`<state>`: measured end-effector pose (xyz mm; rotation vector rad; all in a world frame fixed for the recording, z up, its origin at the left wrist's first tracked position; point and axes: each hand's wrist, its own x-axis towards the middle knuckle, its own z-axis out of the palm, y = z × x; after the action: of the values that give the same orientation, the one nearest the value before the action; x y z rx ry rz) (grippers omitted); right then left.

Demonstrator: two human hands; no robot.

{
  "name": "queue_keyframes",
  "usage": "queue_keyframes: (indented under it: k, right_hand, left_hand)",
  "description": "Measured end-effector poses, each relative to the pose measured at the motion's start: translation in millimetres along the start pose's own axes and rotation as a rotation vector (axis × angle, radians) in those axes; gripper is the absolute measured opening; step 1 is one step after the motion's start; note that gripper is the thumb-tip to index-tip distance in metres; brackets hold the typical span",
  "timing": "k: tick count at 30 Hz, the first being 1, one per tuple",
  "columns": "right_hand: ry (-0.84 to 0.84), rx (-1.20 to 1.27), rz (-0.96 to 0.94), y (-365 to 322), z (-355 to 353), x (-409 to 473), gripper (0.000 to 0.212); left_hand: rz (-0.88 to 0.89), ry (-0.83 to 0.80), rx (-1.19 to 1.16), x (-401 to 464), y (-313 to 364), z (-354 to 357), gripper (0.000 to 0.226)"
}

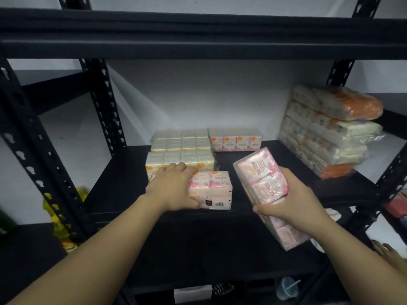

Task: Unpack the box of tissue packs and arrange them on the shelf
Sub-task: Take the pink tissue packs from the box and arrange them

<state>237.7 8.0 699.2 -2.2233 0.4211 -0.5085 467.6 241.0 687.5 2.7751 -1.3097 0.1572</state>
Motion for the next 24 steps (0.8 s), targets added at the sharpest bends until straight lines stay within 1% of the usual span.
queue_keyframes:
  k: [2, 6, 10, 12, 15, 18, 20, 22, 24]
  right_hand:
    - [0.000, -0.032, -0.011, -1.3, 1.3, 6.4, 0.090]
    - [0.022, -0.102, -0.071, -1.5, -6.8, 25.3, 0.099]
    - [0.012, -0.241, -0.117, -0.2, -20.8, 43.8, 0.107]
    - [-0.011, -0.316, -0.135, 0.6, -27.9, 50.5, 0.109]
    - [-0.043, -0.429, -0.162, 3.7, -37.6, 59.5, 0.112]
    - [-0.075, -0.538, -0.194, 9.6, -45.3, 65.8, 0.116]
    - [-0.098, -0.563, -0.211, 16.8, -47.1, 68.4, 0.117]
    - [-0.120, -0.545, -0.212, 26.3, -47.0, 70.7, 0.118]
    - [-0.128, -0.532, -0.206, 36.0, -47.6, 74.1, 0.119]
  left_hand:
    - [0.003, 0.025, -0.006, 2.6, -2.1, 0.9, 0.105]
    - [-0.014, 0.127, -0.036, 3.4, -0.7, -0.5, 0.111]
    - [0.002, 0.139, -0.114, 8.0, 12.2, -9.9, 0.111]
    - [0.009, 0.158, -0.219, 13.7, 23.2, -15.5, 0.103]
    - [0.004, 0.165, -0.480, 24.4, 47.3, -27.3, 0.086]
    - [-0.001, 0.160, -0.709, 39.6, 77.8, -39.2, 0.086]
    - [0.011, 0.142, -0.770, 53.1, 96.1, -43.6, 0.082]
    - [0.019, 0.108, -0.784, 67.2, 109.6, -43.1, 0.068]
    - [0.014, 0.083, -0.792, 78.8, 118.3, -41.0, 0.059]
